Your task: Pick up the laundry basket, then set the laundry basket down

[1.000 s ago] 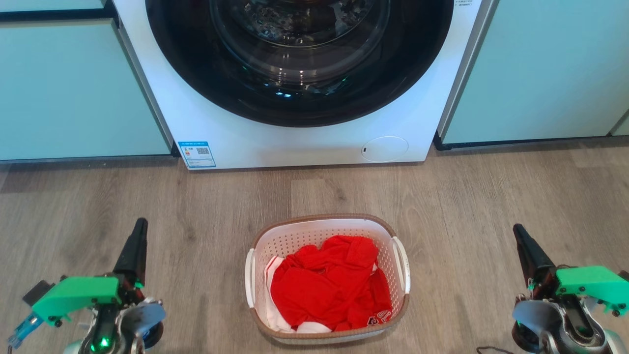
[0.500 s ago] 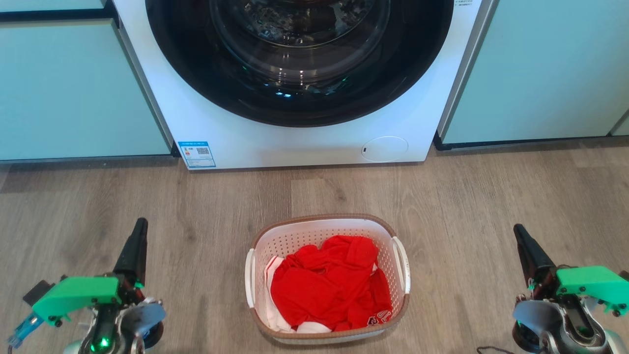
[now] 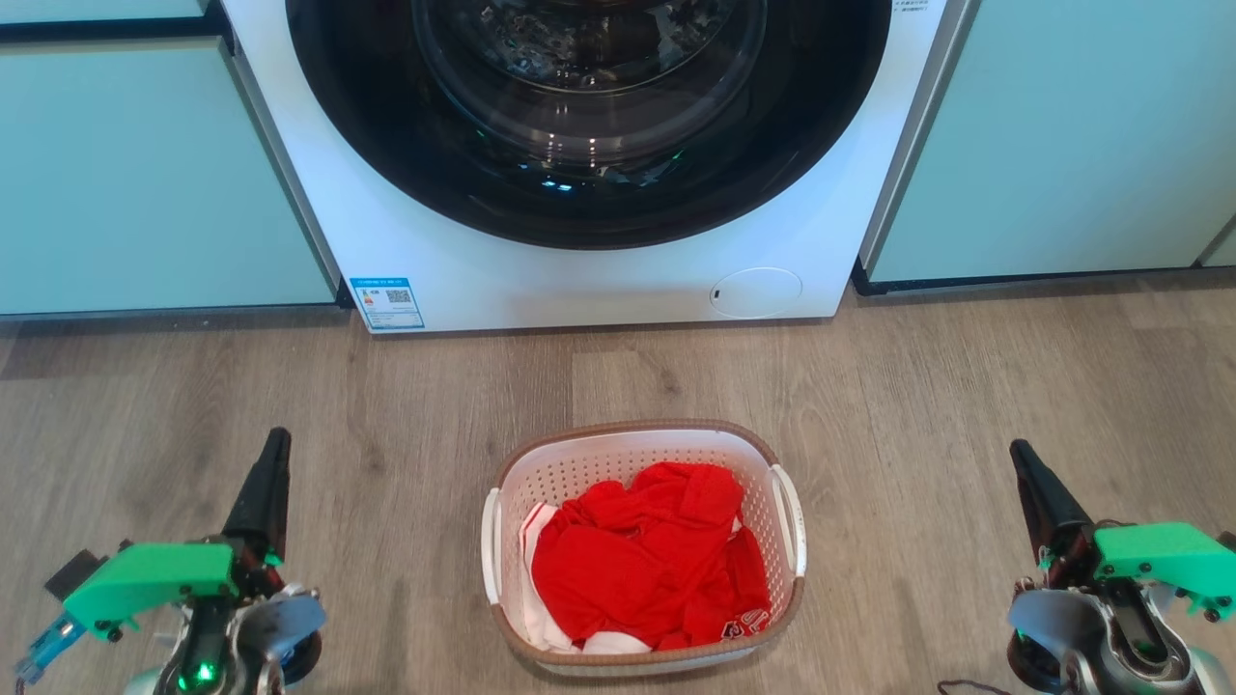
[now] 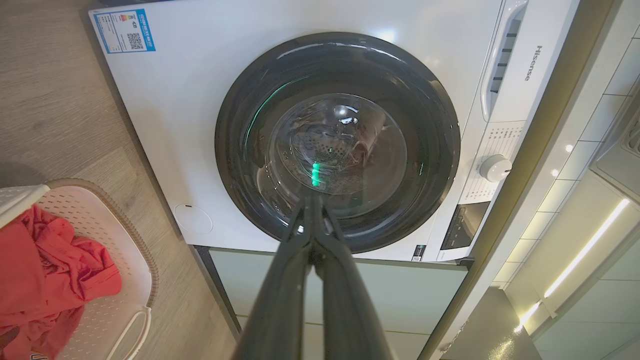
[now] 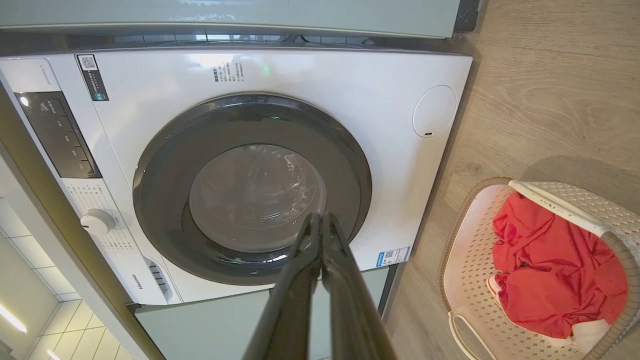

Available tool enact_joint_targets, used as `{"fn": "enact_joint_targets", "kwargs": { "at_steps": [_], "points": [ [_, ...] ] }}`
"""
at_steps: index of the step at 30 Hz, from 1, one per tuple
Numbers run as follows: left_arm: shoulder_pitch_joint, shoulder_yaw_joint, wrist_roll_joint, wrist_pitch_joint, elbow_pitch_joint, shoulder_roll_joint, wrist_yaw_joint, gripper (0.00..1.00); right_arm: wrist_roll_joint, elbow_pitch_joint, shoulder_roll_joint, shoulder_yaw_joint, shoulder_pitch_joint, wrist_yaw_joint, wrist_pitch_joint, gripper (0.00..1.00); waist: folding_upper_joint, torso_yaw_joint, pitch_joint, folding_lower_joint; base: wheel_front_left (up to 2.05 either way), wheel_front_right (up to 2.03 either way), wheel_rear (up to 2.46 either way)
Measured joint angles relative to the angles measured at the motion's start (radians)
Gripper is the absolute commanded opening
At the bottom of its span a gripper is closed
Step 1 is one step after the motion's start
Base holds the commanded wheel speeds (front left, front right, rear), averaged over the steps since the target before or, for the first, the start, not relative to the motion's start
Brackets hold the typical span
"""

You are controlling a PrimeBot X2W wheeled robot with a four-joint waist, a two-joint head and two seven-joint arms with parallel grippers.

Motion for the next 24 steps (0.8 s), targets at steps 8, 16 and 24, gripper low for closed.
{"fn": "enact_joint_targets", "kwargs": {
  "at_steps": [8, 16, 24],
  "points": [
    [0.0, 0.001, 0.001, 0.0, 0.0, -0.001, 0.0, 0.0, -0.006, 0.0, 0.001, -0.001, 0.0, 0.0, 0.005, 0.0, 0.0, 0.0, 0.0, 0.0, 0.0, 0.0, 0.0],
    [0.0, 0.002, 0.001, 0.0, 0.0, -0.001, 0.0, 0.0, -0.006, 0.0, 0.006, -0.002, 0.0, 0.0, 0.007, 0.0, 0.0, 0.0, 0.0, 0.0, 0.0, 0.0, 0.0],
    [0.0, 0.002, 0.007, 0.001, 0.0, -0.002, 0.0, 0.0, -0.007, 0.0, 0.006, -0.002, 0.0, 0.0, 0.007, 0.0, 0.0, 0.0, 0.0, 0.0, 0.0, 0.0, 0.0]
  ]
}}
